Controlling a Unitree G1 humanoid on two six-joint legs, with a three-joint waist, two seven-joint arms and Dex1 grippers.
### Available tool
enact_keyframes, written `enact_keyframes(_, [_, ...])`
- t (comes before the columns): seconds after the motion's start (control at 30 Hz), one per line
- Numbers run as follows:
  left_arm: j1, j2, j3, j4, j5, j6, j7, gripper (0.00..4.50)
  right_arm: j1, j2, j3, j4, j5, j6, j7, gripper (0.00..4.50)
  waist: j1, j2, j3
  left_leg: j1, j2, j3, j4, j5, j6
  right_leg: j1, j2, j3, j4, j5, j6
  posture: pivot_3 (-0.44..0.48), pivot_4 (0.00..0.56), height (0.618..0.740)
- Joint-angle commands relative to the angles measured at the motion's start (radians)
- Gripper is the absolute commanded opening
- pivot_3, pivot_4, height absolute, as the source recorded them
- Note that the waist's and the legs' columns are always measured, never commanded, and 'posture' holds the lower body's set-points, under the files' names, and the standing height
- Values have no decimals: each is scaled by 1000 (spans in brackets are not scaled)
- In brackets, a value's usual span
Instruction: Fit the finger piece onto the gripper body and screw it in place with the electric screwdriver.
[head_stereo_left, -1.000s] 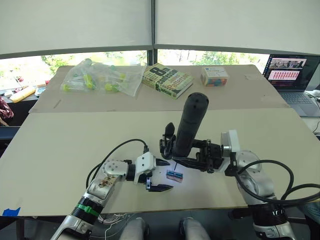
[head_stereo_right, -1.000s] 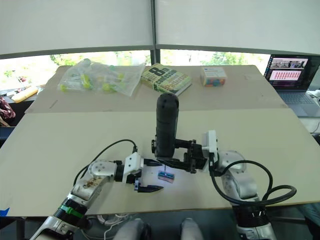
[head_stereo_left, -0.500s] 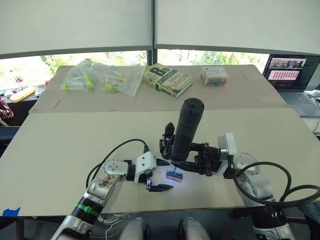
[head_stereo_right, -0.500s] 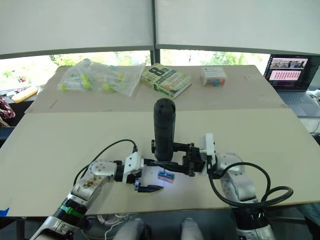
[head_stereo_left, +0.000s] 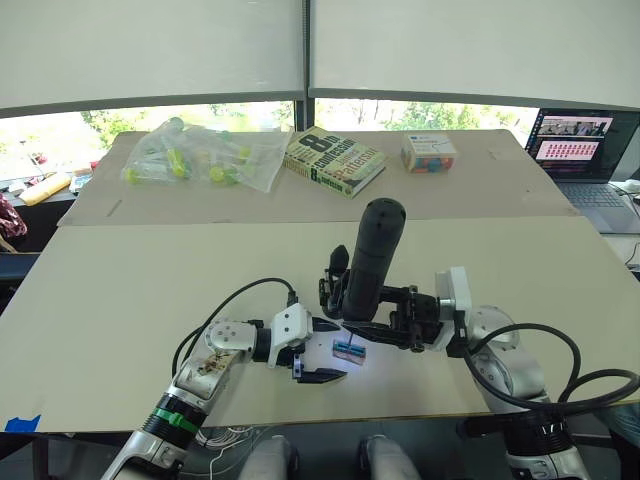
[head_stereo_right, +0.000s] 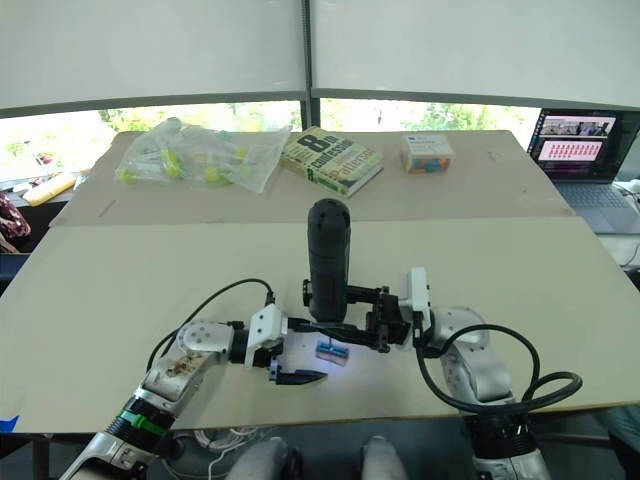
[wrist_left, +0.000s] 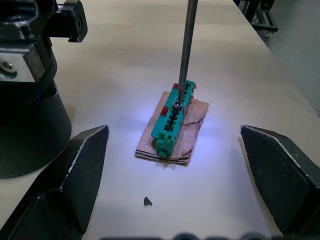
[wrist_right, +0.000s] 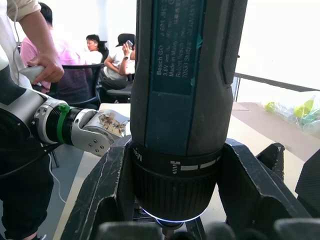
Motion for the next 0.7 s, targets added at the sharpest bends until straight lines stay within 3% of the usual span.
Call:
enact_keyframes(0.03, [9, -7, -19, 13, 4, -7, 4, 4442, -25, 3, -15, -17, 10, -38, -1, 1956, 0, 0, 0, 0, 0, 0, 0, 0, 0, 0, 0, 0, 0, 0, 0, 0, 150, 740])
enact_keyframes(0.7, [16, -9, -21, 54, 10, -46, 8, 4442, -10, -19, 19, -1, -48, -52, 17, 1956, 0, 0, 0, 8, 0, 0, -1, 0, 0, 9, 0, 0, -1, 0, 0, 0, 150, 740])
